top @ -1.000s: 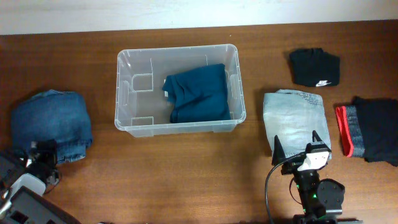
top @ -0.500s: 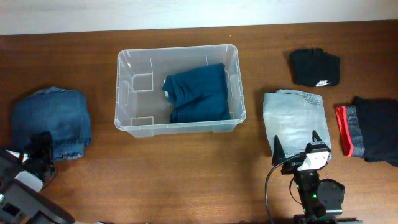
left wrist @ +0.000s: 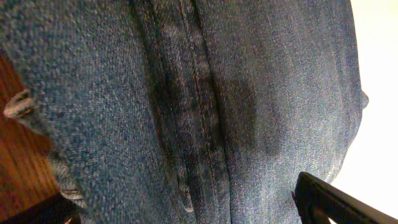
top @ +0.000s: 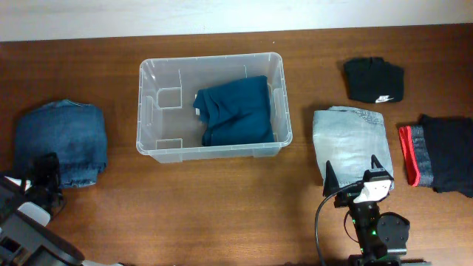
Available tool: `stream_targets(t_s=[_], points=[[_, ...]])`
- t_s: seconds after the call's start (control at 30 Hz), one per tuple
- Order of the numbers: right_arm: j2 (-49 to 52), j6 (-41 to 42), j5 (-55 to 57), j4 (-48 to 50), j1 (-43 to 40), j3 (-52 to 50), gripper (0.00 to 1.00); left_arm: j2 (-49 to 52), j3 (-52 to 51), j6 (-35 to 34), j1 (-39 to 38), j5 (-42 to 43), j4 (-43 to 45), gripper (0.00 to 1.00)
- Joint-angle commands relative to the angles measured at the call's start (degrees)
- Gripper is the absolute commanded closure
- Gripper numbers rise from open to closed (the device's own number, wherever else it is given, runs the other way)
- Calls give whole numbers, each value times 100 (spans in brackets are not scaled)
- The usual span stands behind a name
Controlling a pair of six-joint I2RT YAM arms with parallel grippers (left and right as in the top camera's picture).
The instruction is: Pack container
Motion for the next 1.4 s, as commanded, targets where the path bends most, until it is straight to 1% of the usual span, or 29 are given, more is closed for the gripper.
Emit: stream_targets(t_s=[0.0,0.03,0.07,0.17,0.27,0.33,0.4,0.57,0.63,0.7,0.77,0.9,1.2,1.37], points=[[-48,-15,-87,-4,-44,-39,1,522,-293,-111,-39,-234,-284,6],[-48,-15,-87,-4,-44,-39,1,522,-293,-111,-39,-234,-286,11],[-48,-15,-87,-4,-44,-39,1,522,-293,-111,-39,-232,-284,19],[-48,-15,-87,-4,-44,-39,1,522,-293,-114,-39,-192,-282,32],[-48,-15,-87,-4,-44,-39,2,522,-293,-111,-39,-192,-282,41],[-48,-15,-87,-4,-44,-39,1,522,-293,-111,-39,-192,-282,42],[-48,-15,-87,-4,-44,-39,1,522,-293,-111,-39,-192,-282,51],[-48,-15,-87,-4,-44,-39,2,522,-293,-111,-39,-190,-280,62],[-48,-17,-87,-4,-44,-39,1,522,-293,-111,-39,-133,-280,69],[-48,-17,-87,-4,-44,-39,1,522,-291,-109,-39,26,-243,76],[-48,-15,-87,-4,-44,-39,2,520,-291,-101,-39,282,-90,82],[-48,-15,-87,-4,-44,-39,2,520,-291,-96,-39,863,345,99],[-48,-15,-87,-4,-44,-39,2,514,-291,-114,-39,1705,911,99],[-48,-15,-87,-4,-44,-39,2,481,-291,-166,-39,2496,1589,99]])
